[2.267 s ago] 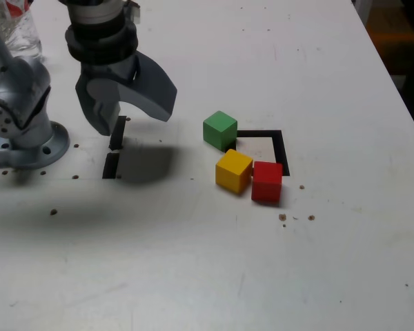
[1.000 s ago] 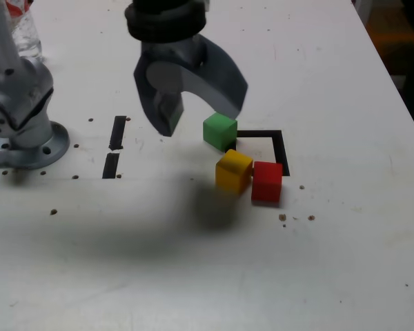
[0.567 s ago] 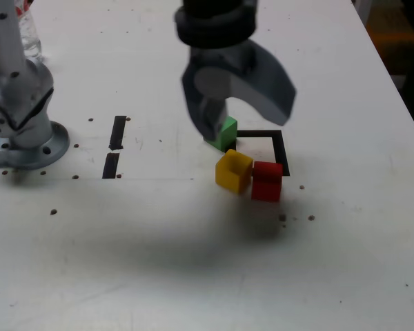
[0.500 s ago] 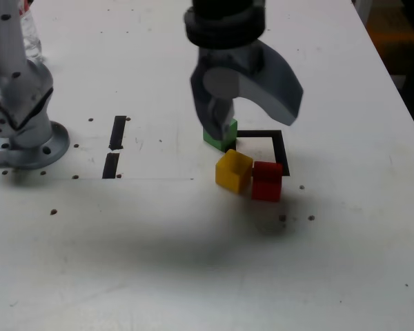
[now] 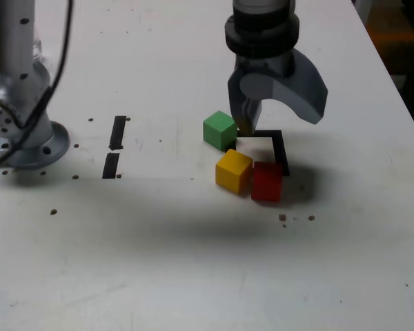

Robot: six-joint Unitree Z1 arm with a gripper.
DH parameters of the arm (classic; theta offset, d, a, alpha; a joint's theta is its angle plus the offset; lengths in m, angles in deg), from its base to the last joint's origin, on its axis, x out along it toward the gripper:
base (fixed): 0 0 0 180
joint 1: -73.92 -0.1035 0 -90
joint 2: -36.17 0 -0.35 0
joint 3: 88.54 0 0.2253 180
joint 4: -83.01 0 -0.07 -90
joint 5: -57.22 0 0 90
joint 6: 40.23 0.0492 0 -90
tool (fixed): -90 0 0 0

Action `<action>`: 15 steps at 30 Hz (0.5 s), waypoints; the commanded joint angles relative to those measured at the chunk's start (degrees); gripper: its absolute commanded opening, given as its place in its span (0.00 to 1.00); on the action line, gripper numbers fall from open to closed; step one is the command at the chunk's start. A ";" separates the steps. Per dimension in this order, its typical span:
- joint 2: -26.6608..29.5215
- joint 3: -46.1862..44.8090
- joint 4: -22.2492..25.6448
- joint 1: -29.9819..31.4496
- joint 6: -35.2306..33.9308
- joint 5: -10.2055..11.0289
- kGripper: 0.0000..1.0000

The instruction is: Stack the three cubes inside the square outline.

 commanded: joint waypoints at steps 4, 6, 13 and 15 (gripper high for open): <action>-2.47 0.20 -1.38 -1.45 1.18 0.38 0.93; -3.68 0.34 -1.91 -1.77 1.36 0.40 0.93; -6.00 -0.03 -2.36 -1.89 1.45 -1.97 0.93; -6.13 -1.18 -2.34 -1.89 1.52 -4.05 0.93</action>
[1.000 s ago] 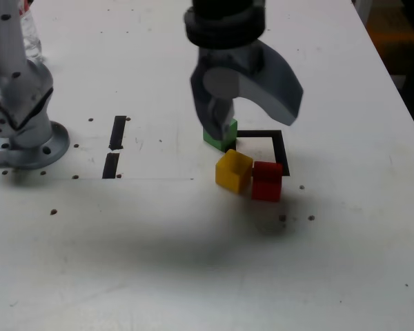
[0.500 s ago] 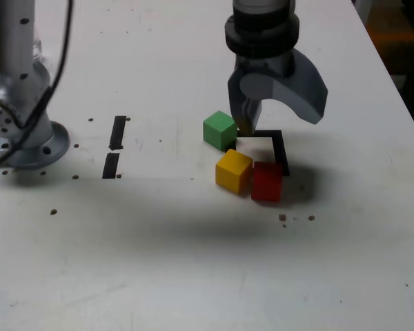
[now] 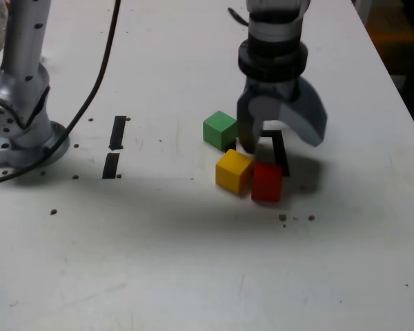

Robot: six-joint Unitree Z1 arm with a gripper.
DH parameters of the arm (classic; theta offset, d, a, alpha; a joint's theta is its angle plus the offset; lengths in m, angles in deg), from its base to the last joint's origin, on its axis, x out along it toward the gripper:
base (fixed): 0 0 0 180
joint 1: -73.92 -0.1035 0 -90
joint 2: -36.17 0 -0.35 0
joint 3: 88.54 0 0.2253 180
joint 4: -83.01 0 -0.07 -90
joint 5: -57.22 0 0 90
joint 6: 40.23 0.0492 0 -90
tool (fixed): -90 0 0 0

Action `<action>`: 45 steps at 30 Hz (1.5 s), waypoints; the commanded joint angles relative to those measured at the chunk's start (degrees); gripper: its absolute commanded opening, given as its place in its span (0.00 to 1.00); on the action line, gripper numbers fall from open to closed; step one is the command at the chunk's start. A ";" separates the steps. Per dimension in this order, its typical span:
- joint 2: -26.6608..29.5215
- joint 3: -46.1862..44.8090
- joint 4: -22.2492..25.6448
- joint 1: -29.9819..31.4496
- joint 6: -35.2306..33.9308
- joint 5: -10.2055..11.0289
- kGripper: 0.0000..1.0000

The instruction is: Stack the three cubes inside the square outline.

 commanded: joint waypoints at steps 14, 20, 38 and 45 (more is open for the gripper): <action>1.08 -3.68 -1.74 6.86 -1.50 -9.70 0.93; 1.60 -5.22 -2.24 7.84 -2.29 -10.22 0.93; 0.07 -6.05 -5.96 7.84 -2.77 -11.11 0.85; -1.19 -6.47 -6.31 7.83 -4.40 -10.98 0.73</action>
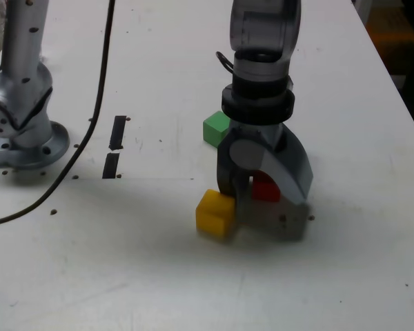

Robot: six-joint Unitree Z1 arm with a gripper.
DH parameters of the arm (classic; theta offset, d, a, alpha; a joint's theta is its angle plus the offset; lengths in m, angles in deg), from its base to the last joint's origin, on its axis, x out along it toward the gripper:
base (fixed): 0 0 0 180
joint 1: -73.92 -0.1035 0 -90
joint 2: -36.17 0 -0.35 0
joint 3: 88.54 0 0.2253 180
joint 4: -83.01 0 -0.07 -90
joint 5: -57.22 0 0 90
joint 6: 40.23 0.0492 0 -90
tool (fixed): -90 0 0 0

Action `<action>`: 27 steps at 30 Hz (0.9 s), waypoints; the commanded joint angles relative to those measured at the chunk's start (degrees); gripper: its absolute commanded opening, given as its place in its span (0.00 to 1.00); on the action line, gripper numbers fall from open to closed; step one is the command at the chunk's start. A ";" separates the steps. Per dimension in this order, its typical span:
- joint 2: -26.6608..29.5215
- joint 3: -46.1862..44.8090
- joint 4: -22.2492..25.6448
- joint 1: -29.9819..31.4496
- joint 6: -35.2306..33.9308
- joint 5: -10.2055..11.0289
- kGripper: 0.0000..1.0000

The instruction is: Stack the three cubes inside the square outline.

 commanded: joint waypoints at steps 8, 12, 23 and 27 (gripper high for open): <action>-0.97 -1.93 -0.16 -0.24 -2.79 1.17 0.30; -0.63 -1.94 -0.71 -0.24 -2.87 2.38 0.16; 0.87 -1.54 -0.16 -0.24 -3.24 6.20 0.05; 2.71 -1.11 1.50 -0.24 -4.65 8.57 0.05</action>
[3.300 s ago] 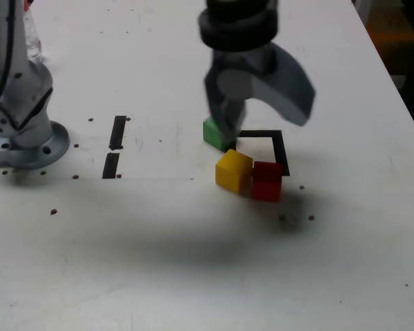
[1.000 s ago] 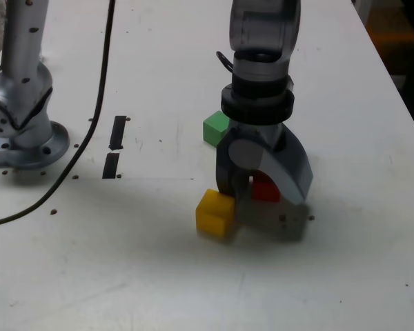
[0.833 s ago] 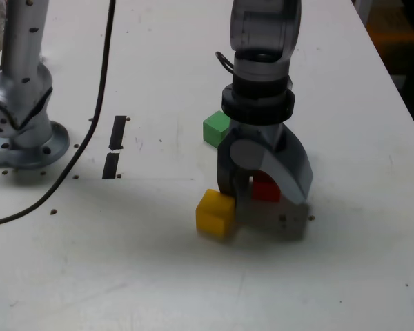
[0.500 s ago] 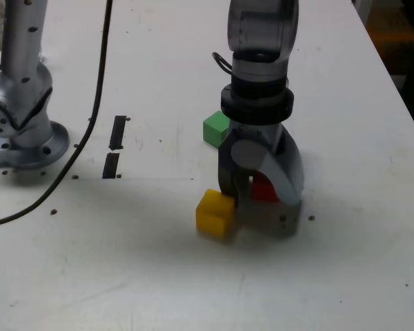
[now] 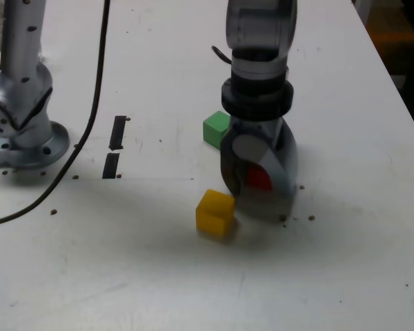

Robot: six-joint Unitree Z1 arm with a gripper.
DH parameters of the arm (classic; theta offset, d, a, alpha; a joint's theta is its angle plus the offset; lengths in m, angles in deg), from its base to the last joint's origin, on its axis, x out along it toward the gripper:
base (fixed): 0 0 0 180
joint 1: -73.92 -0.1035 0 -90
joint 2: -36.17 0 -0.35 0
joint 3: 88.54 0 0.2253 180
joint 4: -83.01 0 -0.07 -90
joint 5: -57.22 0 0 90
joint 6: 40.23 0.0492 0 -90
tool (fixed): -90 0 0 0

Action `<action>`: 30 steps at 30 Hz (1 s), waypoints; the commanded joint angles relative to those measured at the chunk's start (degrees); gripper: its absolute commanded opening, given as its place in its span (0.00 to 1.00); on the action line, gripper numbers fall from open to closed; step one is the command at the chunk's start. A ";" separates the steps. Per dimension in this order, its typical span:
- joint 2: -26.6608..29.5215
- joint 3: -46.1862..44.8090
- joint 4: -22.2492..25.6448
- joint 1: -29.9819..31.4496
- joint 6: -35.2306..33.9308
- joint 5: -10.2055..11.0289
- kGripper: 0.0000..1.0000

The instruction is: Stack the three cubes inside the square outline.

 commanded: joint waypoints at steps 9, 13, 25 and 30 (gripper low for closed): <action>3.86 2.27 5.08 -0.12 -3.43 2.98 0.05; 3.96 3.61 6.17 -0.18 -4.58 3.09 0.05; 0.36 5.95 5.38 -2.04 -6.32 2.74 0.05; -0.69 6.00 4.46 -3.43 -6.61 2.93 0.05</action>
